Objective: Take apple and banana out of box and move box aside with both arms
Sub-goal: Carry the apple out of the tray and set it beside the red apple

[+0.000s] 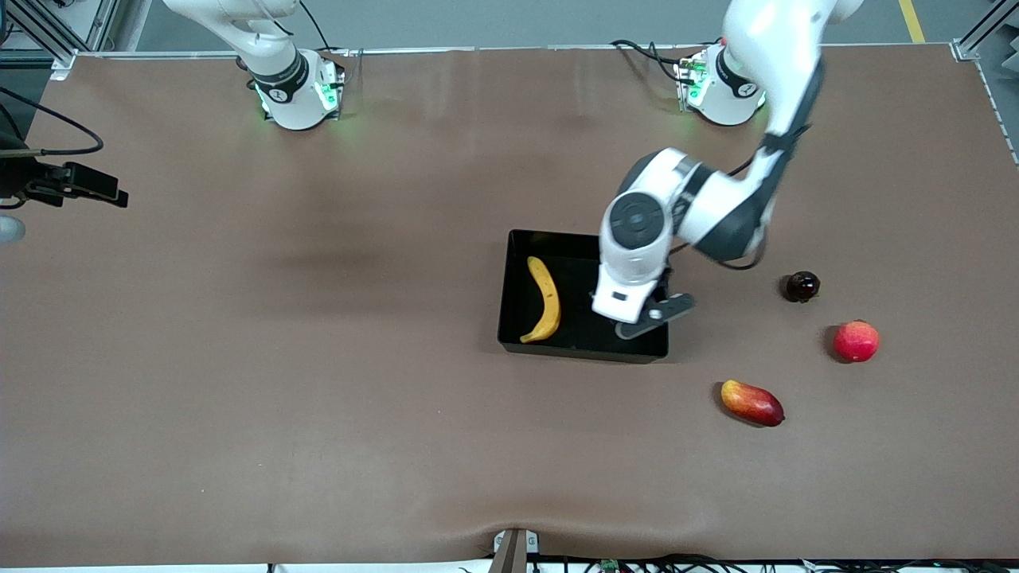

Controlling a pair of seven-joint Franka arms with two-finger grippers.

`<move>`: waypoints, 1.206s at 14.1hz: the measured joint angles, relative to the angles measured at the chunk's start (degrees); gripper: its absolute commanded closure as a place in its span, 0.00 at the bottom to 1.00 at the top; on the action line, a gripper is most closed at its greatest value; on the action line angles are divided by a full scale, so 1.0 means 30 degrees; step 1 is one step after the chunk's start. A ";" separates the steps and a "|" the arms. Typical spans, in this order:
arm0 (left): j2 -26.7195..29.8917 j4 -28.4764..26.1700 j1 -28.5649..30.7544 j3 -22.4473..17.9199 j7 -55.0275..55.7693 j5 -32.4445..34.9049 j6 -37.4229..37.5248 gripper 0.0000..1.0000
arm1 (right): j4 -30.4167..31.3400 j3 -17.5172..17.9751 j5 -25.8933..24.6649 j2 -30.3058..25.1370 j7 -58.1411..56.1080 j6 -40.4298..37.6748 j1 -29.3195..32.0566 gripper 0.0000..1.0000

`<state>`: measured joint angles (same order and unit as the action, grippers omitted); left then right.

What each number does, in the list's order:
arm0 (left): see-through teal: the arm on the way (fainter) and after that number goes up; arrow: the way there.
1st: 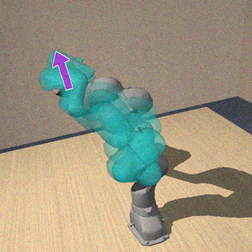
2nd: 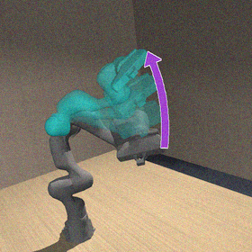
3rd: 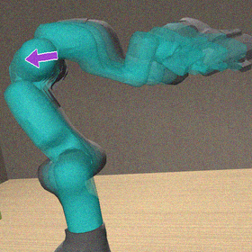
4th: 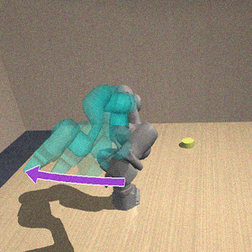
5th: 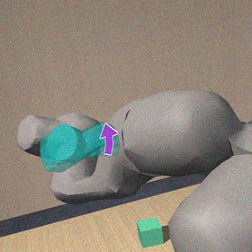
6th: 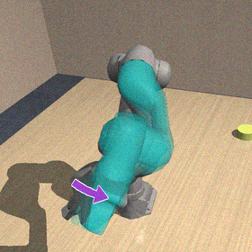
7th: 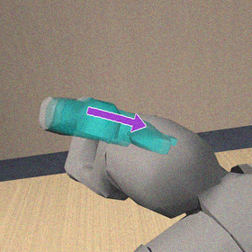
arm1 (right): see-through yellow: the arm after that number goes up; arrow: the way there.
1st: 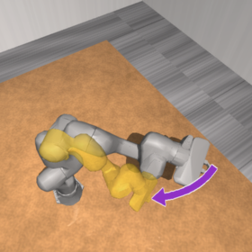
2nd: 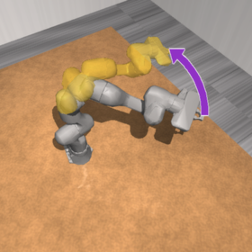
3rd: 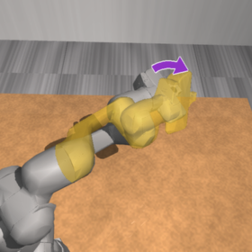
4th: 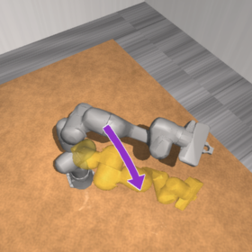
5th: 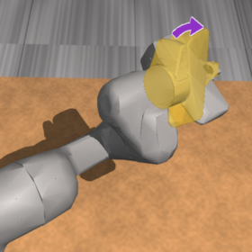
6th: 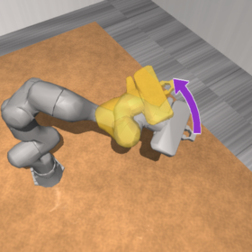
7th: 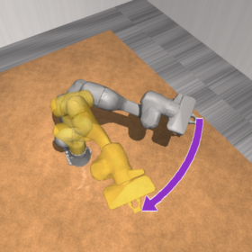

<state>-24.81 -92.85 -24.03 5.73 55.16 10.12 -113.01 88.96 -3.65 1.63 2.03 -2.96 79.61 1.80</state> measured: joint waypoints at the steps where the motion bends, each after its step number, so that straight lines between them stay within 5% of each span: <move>1: 0.0630 0.0334 0.0831 -0.0004 -0.1324 0.0000 0.0364 1.00 | -0.0001 0.0000 0.0000 0.0003 0.0000 0.0000 0.0000 0.00; 5: 0.1926 0.0371 0.4490 -0.0007 -0.7501 -0.0005 0.1275 1.00 | 0.0015 -0.0003 0.0005 0.0379 0.0000 -0.0061 0.0007 0.00; 10: 0.0678 -0.0404 0.9021 -0.0042 -1.3827 0.0017 0.0080 1.00 | 0.0016 -0.0027 0.0007 0.0929 0.0001 -0.0080 0.0076 0.00; 17: -0.3053 -0.1856 1.0651 -0.0046 -1.5041 0.0599 -0.5058 1.00 | 0.0005 -0.0021 0.0048 0.0936 0.0022 -0.0351 0.0083 0.00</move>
<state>-33.96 -98.42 7.93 5.59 10.04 11.91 -128.19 88.97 -3.71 1.77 4.84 -2.89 78.56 2.05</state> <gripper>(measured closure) 0.242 0.000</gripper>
